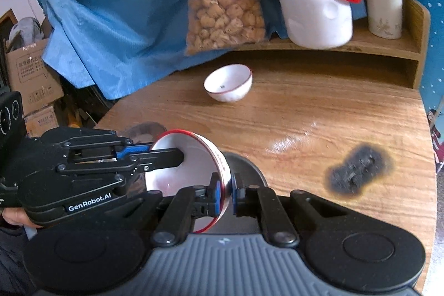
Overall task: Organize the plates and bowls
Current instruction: 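Lift the white bowl with both grippers and lower it into the steel bowl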
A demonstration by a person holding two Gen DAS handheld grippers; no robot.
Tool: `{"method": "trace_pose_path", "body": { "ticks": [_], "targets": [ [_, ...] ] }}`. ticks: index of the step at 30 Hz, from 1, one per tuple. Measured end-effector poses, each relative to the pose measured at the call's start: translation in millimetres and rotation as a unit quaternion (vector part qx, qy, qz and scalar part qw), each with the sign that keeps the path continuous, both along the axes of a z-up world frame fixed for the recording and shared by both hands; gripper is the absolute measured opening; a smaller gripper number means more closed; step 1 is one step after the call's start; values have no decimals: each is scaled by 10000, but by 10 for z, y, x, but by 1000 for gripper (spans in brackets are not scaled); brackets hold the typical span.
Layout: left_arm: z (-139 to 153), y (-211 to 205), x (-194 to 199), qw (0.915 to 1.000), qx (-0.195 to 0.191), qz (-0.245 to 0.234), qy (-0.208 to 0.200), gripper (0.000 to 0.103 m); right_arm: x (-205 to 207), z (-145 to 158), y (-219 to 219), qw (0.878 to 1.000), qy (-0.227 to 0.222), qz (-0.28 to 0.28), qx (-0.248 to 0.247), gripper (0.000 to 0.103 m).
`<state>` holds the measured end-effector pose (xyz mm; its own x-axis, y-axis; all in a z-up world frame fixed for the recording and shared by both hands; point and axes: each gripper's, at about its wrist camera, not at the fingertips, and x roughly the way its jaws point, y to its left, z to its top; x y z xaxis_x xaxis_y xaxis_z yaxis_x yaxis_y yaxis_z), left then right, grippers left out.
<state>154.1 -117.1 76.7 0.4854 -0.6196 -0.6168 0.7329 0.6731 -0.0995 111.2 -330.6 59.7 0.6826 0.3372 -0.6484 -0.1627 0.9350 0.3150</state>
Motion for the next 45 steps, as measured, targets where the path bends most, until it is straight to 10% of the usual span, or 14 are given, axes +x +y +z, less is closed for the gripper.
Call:
{"method": "trace_pose_path", "body": {
  "ticks": [45],
  "targets": [
    [-142,-24,116,9991,171,115,362,5,75,-220,-126,9996,259,-78,118,16]
  ]
}}
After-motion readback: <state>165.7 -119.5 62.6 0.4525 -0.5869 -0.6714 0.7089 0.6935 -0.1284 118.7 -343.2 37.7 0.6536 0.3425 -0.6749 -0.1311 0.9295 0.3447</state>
